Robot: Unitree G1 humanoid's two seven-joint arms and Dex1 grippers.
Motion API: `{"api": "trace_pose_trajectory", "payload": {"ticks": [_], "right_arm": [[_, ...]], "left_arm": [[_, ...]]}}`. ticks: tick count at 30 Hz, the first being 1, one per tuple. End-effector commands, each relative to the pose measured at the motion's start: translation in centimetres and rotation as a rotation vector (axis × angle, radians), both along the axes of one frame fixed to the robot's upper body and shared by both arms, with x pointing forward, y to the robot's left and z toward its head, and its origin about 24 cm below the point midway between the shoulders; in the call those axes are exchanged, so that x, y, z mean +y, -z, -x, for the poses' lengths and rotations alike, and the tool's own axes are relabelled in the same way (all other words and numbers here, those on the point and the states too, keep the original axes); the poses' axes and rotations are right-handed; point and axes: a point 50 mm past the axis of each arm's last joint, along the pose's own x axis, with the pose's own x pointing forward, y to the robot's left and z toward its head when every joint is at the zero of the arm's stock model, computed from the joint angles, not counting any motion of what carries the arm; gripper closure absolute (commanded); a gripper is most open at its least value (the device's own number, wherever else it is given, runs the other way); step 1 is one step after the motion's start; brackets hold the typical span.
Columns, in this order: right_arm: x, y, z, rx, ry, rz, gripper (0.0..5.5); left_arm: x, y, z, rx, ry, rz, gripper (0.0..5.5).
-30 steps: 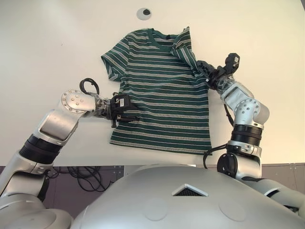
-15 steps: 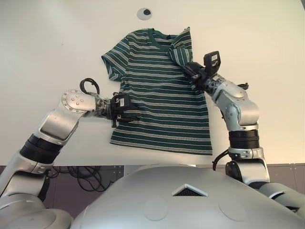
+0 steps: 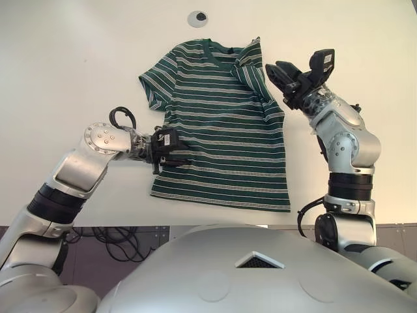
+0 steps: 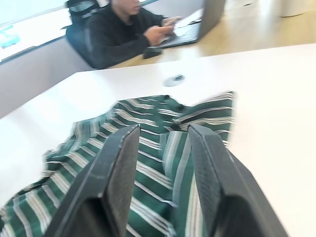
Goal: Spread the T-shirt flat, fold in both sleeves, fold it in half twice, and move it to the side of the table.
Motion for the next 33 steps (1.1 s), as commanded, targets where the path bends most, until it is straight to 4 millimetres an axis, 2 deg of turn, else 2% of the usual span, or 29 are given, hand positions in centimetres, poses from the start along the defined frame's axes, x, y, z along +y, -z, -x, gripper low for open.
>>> {"api": "trace_pose_trajectory", "payload": {"ticks": [1, 6, 11, 22, 28, 33], "right_arm": [[0.3, 1.0, -2.6, 0.032, 0.003, 0.006, 3.74], [-0.6, 2.5, -4.2, 0.069, 0.113, 0.011, 3.74], [-0.2, 3.7, -3.8, 0.128, 0.078, -0.011, 3.74], [1.1, 4.1, -2.9, 0.203, -0.032, -0.077, 3.74], [2.1, 3.2, -2.3, 0.164, -0.106, -0.073, 3.74], [3.2, 2.7, -1.7, 0.139, -0.143, -0.048, 4.48]], "left_arm": [[1.4, 4.0, 2.8, 0.213, -0.044, -0.148, 3.57], [1.4, 3.8, 2.5, 0.212, -0.035, -0.149, 3.57], [1.4, 3.9, 2.5, 0.213, -0.037, -0.147, 3.57], [1.3, 3.9, 2.5, 0.208, -0.039, -0.148, 3.57], [1.3, 4.0, 2.4, 0.204, -0.037, -0.148, 3.57], [1.3, 4.0, 2.3, 0.201, -0.035, -0.148, 3.57]]}}
